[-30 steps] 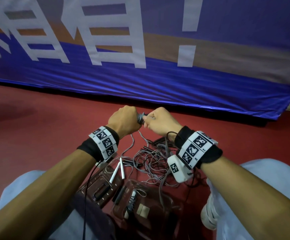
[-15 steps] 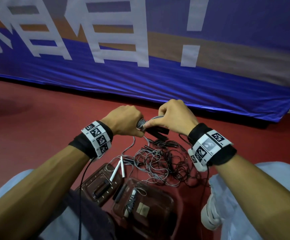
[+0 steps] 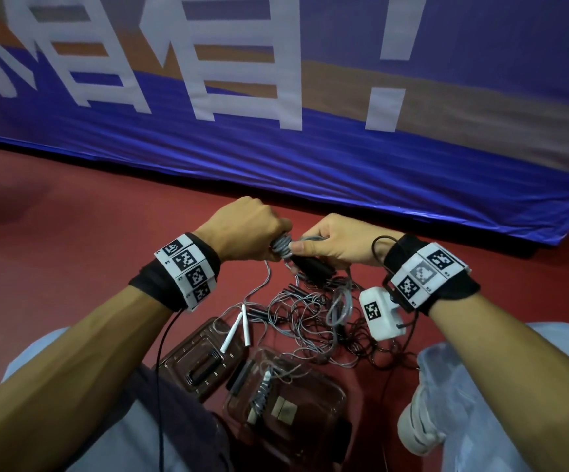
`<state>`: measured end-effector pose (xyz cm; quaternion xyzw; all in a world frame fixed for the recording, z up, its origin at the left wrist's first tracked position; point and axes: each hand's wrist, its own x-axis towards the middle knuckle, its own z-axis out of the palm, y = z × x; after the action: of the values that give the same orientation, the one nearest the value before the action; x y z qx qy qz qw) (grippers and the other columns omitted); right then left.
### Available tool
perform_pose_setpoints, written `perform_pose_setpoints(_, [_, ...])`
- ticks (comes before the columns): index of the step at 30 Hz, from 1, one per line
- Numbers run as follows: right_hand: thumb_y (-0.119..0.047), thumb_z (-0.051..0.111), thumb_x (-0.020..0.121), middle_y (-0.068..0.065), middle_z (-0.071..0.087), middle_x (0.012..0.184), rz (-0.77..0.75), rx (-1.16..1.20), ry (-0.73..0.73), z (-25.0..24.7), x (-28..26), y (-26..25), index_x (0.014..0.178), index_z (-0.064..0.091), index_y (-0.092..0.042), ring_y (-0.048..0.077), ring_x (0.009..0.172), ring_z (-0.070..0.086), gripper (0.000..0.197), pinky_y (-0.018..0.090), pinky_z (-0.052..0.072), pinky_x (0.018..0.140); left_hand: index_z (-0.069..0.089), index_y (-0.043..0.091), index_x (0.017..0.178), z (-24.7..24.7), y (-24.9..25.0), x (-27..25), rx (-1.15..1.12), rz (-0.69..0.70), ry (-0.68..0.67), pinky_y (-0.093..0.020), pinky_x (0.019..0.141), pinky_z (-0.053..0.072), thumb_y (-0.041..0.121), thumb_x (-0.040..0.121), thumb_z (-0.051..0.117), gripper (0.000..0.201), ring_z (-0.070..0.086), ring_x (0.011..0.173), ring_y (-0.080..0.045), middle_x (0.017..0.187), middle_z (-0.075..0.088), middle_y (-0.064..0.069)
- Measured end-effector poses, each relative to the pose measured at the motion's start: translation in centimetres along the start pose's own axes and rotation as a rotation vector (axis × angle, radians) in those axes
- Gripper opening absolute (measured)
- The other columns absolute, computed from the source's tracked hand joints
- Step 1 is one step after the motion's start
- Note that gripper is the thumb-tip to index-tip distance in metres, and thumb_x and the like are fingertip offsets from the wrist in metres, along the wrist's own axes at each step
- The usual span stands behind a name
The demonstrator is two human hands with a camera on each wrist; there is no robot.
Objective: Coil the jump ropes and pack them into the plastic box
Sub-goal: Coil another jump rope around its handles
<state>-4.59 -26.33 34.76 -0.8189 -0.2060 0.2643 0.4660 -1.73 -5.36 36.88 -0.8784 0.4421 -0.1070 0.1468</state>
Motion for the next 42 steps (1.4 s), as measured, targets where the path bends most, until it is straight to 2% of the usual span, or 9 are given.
perform_pose_setpoints(3, [-0.047, 0.052, 0.102, -0.007, 0.058, 0.051, 0.014, 0.127, -0.147, -0.3, -0.5, -0.2, 0.099, 0.079, -0.007, 0.013, 0.044, 0.022, 0.048, 0.035, 0.011, 0.051, 0.053, 0.016, 0.071, -0.2, 0.2, -0.1, -0.059, 0.039, 0.077, -0.027, 0.048, 0.028, 0.017, 0.076, 0.071, 0.019, 0.056, 0.045, -0.032, 0.057, 0.059, -0.004])
perform_pose_setpoints(9, [-0.032, 0.038, 0.109, -0.013, 0.055, 0.047, 0.066, 0.24, -0.299, -0.5, -1.4, -0.1, 0.102, 0.071, 0.004, 0.006, 0.04, 0.022, 0.049, 0.034, 0.009, 0.05, 0.054, 0.015, 0.071, -0.2, 1.5, -0.3, -0.139, 0.091, 0.196, -0.025, 0.047, 0.025, 0.03, 0.08, 0.053, 0.017, 0.055, 0.045, -0.031, 0.058, 0.059, -0.001])
perform_pose_setpoints(13, [-0.051, 0.051, 0.098, 0.026, 0.067, 0.083, -0.011, 0.417, -0.299, -0.1, -1.0, 1.2, 0.109, 0.074, 0.003, 0.014, 0.043, 0.031, 0.06, 0.025, 0.021, 0.046, 0.058, 0.014, 0.074, 0.1, 1.6, -0.5, -0.263, 0.046, 0.319, -0.026, 0.045, 0.032, 0.032, 0.076, 0.045, 0.022, 0.055, 0.046, -0.031, 0.06, 0.061, -0.001])
perform_pose_setpoints(15, [-0.055, 0.059, 0.095, 0.025, 0.072, 0.092, -0.043, 0.533, -0.267, -0.1, -0.7, 1.6, 0.102, 0.078, -0.005, 0.024, 0.062, 0.045, 0.054, 0.027, 0.031, 0.058, 0.063, 0.015, 0.077, -0.2, 1.5, -0.5, -0.347, -0.033, 0.393, -0.03, 0.046, 0.043, 0.03, 0.074, 0.05, 0.02, 0.056, 0.049, -0.029, 0.063, 0.063, 0.0])
perform_pose_setpoints(17, [-0.045, 0.064, 0.092, 0.005, 0.073, 0.073, -0.053, 0.766, -0.174, 0.6, -0.4, 1.5, 0.087, 0.081, -0.013, 0.021, 0.057, 0.055, 0.037, 0.025, 0.038, 0.054, 0.063, 0.017, 0.077, -0.7, 1.5, -0.5, -0.452, -0.17, 0.473, -0.034, 0.049, 0.047, 0.025, 0.071, 0.059, 0.011, 0.056, 0.051, -0.027, 0.062, 0.062, 0.001])
perform_pose_setpoints(19, [-0.028, 0.05, 0.092, -0.005, 0.059, 0.055, -0.1, 0.976, -0.054, 1.8, -0.1, 0.8, 0.071, 0.078, -0.02, 0.004, 0.042, 0.038, 0.036, 0.016, 0.027, 0.045, 0.063, 0.017, 0.074, -1.0, 1.6, -0.4, -0.526, -0.325, 0.539, -0.035, 0.05, 0.047, 0.023, 0.069, 0.063, 0.008, 0.056, 0.052, -0.03, 0.058, 0.06, 0.0])
perform_pose_setpoints(24, [-0.022, 0.043, 0.103, -0.004, 0.027, 0.043, -0.017, 1.076, 0.146, 3.4, 2.2, -0.7, 0.064, 0.048, -0.018, 0.007, 0.036, 0.011, 0.039, 0.018, 0.014, 0.035, 0.049, 0.018, 0.061, -0.8, 2.0, 0.2, -0.582, -0.738, 0.372, -0.033, 0.052, 0.042, 0.025, 0.073, 0.062, 0.019, 0.056, 0.058, -0.033, 0.055, 0.052, 0.001])
perform_pose_setpoints(30, [-0.012, 0.03, 0.105, -0.002, 0.035, 0.038, 0.253, 0.903, 0.652, 5.8, 4.3, -0.5, 0.074, 0.047, -0.012, 0.006, 0.025, 0.021, 0.036, 0.012, 0.013, 0.032, 0.067, 0.014, 0.081, 1.0, 3.6, 2.0, -0.542, -0.883, 0.143, -0.033, 0.061, 0.042, 0.026, 0.08, 0.063, 0.013, 0.063, 0.073, -0.036, 0.07, 0.058, -0.002])
perform_pose_setpoints(42, [-0.035, 0.068, 0.095, 0.003, 0.053, 0.048, 0.075, -0.269, 0.62, 2.3, 2.1, -0.3, 0.065, 0.071, -0.003, 0.017, 0.047, 0.043, 0.044, 0.027, 0.035, 0.05, 0.053, 0.014, 0.078, 3.2, 2.6, 2.6, -0.402, -0.751, -0.175, -0.034, 0.061, 0.044, 0.026, 0.083, 0.066, 0.018, 0.062, 0.075, -0.035, 0.089, 0.067, -0.012])
